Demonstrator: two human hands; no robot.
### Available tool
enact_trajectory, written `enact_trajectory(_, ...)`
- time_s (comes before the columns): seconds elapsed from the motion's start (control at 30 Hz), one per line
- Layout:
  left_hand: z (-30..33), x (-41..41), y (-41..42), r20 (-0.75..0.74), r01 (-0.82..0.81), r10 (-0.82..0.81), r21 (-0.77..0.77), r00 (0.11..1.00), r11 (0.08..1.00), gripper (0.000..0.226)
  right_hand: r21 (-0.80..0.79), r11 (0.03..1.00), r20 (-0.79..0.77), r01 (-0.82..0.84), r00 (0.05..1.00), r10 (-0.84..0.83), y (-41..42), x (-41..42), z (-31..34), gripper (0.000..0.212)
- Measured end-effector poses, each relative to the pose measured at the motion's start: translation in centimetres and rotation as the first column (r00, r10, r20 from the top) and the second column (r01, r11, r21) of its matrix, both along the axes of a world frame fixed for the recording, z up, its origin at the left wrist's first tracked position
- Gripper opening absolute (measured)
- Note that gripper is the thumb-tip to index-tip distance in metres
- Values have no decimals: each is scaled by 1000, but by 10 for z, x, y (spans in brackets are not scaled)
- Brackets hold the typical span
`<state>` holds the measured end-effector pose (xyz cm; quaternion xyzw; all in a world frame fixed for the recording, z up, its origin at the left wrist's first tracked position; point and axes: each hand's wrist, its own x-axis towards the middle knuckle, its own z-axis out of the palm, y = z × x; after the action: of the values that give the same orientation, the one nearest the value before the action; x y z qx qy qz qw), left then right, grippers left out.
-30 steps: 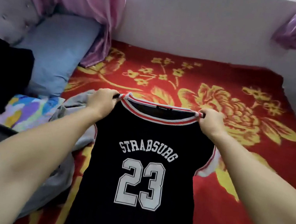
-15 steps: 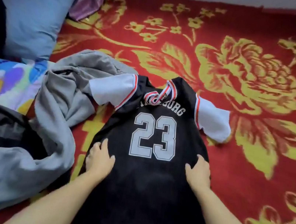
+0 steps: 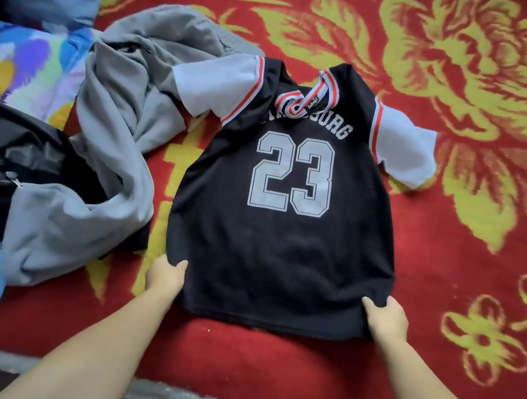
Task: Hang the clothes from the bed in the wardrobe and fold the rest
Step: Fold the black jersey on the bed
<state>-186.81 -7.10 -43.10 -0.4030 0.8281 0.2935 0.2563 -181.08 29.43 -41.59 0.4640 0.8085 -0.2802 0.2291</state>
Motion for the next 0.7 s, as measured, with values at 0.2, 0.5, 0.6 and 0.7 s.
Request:
enact_trajectory(0.2,13,79,-32,174,26,-34,45,984,999,31,-134,987,191,-89,975,114,20,65,13,27)
enact_trajectory(0.5,39,100,-56,349,306,-309,66,885,950,28,-261,942,313,-209,905,287,34,97,48,15)
enact_trajectory(0.6,52,34,-35,89,366,-369,44,925,929,11,-21,974,102,-225,969,226,37,39,52,43)
enact_trajectory(0.7,64,-42,-7,-182,473,-461,29,868,880,13,75,975,-187,-211,957,222,40,-35,54,35)
